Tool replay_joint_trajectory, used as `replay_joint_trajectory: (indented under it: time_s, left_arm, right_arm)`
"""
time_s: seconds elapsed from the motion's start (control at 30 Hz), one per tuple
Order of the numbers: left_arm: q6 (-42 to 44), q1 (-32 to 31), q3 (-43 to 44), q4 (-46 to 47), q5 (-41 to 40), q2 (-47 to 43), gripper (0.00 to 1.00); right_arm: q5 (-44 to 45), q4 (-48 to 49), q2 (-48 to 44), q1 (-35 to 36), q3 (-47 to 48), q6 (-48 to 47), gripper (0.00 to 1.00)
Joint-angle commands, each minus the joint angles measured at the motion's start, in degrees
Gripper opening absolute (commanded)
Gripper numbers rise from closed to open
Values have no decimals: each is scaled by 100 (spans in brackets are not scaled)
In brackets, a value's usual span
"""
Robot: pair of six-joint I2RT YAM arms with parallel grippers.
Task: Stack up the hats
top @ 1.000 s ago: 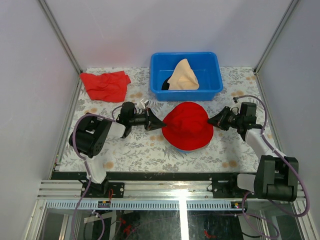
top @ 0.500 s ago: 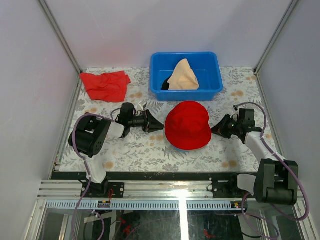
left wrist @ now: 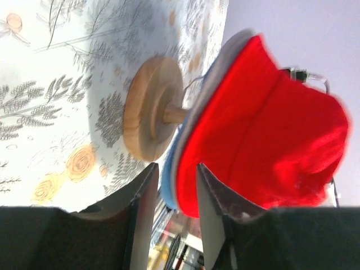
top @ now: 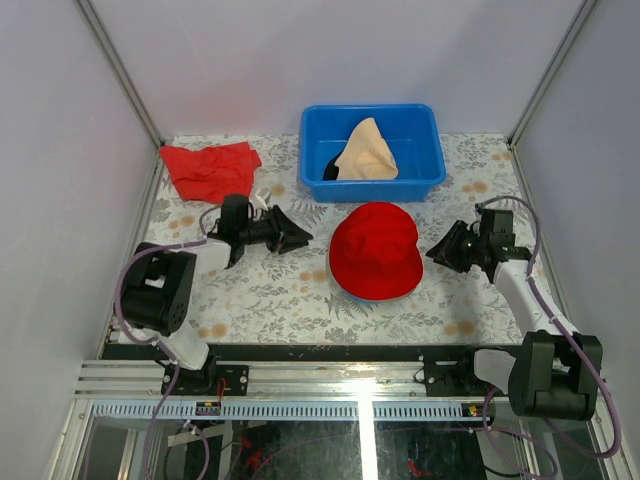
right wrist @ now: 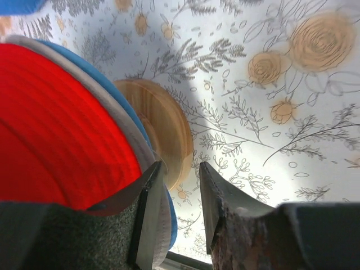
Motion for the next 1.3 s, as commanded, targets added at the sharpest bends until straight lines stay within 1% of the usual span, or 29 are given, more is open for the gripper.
replay_joint_trajectory:
  time_s: [0.0, 0.07, 0.13, 0.27, 0.37, 0.43, 0.47, 0.5, 0.6, 0.73, 0.8, 0.9, 1.1, 1.13, 1.17, 1.27]
  left_arm:
    - [1314, 113, 975, -2011, -690, -808, 35]
    - [1625, 112, 1573, -2714, -990, -925, 44]
    - [1846, 114, 2171, -3214, -1233, -877, 51]
    - [2095, 112, 3195, -3796, -1347, -400, 54]
    - [2098, 112, 3583, -3925, -1344, -130, 54]
    - [2046, 111, 3679, -3924, -1380, -108, 54]
    - [2030, 112, 3684, -3916, -1407, -131, 55]
    - [2010, 111, 3688, -3908, -1428, -154, 55]
    - [1994, 112, 3681, -3925, -1465, -223, 56]
    - [2050, 119, 3676, -4007, -1553, -338, 57]
    - [2079, 128, 3695, -4074, -1605, -401, 57]
    - [2112, 169, 3757, -4153, -1653, -490, 58]
    - [2142, 317, 3929, -4300, -1720, -546, 59]
    - [2151, 348, 3957, -4320, -1752, -548, 59]
    - [2152, 378, 3983, -4334, -1765, -554, 59]
    - [2152, 473, 4017, -4345, -1798, -541, 59]
  right_arm:
    - [613, -383, -302, 32, 798, -87, 41]
    - [669, -454, -314, 32, 1205, -114, 42]
    - [560, -520, -125, 36, 1672, -184, 43]
    - [333, -508, 517, 94, 2527, -283, 43]
    - [363, -517, 1107, 251, 3287, -378, 45]
    - [508, -688, 1727, 401, 3949, -496, 48]
    - [558, -798, 2007, 466, 4281, -560, 51]
    - [590, -897, 2299, 536, 4621, -604, 58]
    - [590, -1058, 3220, 707, 5557, -685, 69]
    - [876, -1343, 4395, 968, 6935, -860, 80]
    - [1070, -1443, 4906, 1027, 7635, -928, 83]
    - [1306, -1577, 5653, 1032, 8407, -940, 86]
    - [1272, -1912, 7095, 1067, 10051, -868, 90]
    - [1270, -1911, 7279, 1072, 10201, -867, 91]
    - [1286, -1879, 7384, 1077, 10302, -856, 99]
    - [1271, -1670, 7577, 1087, 10367, -827, 100]
